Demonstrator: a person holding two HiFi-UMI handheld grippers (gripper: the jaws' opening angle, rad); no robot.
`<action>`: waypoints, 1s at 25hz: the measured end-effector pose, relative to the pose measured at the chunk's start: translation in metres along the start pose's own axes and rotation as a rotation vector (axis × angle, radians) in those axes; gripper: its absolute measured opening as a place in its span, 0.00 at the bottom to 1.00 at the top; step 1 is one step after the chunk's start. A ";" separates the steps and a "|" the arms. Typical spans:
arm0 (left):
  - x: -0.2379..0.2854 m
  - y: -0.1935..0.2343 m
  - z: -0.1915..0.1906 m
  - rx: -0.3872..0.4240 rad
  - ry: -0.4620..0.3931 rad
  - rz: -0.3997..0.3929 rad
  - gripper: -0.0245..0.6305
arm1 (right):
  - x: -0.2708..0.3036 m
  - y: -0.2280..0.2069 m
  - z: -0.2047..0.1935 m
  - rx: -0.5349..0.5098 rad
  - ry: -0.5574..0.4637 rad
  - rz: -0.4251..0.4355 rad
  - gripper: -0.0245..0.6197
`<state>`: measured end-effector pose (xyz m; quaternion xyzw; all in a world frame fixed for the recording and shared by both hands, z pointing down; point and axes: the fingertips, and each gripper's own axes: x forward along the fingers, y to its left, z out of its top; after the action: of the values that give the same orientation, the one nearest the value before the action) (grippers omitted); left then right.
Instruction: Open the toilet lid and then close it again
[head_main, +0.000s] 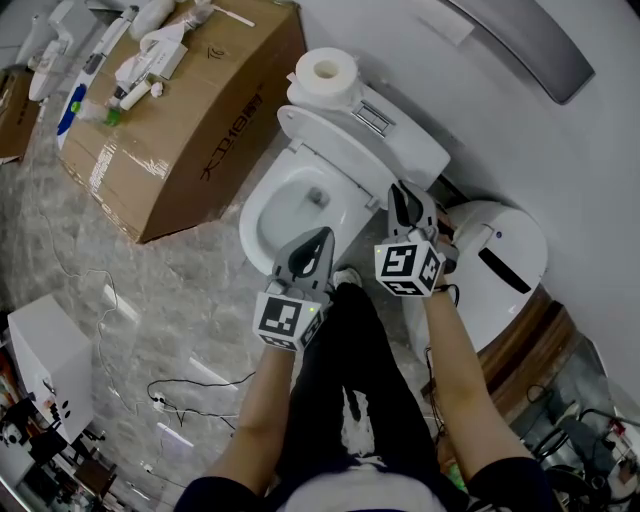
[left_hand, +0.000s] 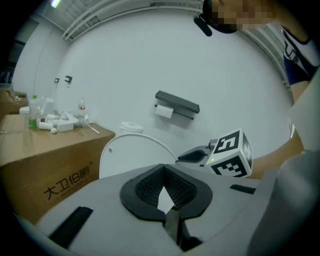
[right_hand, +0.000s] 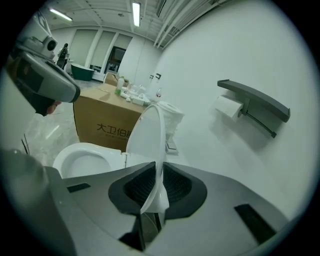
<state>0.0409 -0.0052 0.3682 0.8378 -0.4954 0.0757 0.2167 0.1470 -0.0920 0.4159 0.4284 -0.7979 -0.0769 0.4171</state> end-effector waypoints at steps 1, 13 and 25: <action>-0.001 0.000 0.002 -0.004 -0.011 -0.001 0.05 | 0.001 -0.001 0.000 -0.007 0.001 -0.004 0.10; -0.008 0.009 0.006 0.016 -0.026 0.055 0.04 | 0.009 -0.015 -0.004 -0.024 0.020 -0.039 0.10; -0.010 0.009 0.003 0.013 -0.014 0.046 0.04 | 0.011 -0.018 -0.005 0.011 0.034 -0.034 0.10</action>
<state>0.0274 -0.0019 0.3650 0.8280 -0.5157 0.0779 0.2060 0.1587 -0.1099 0.4172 0.4454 -0.7837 -0.0725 0.4269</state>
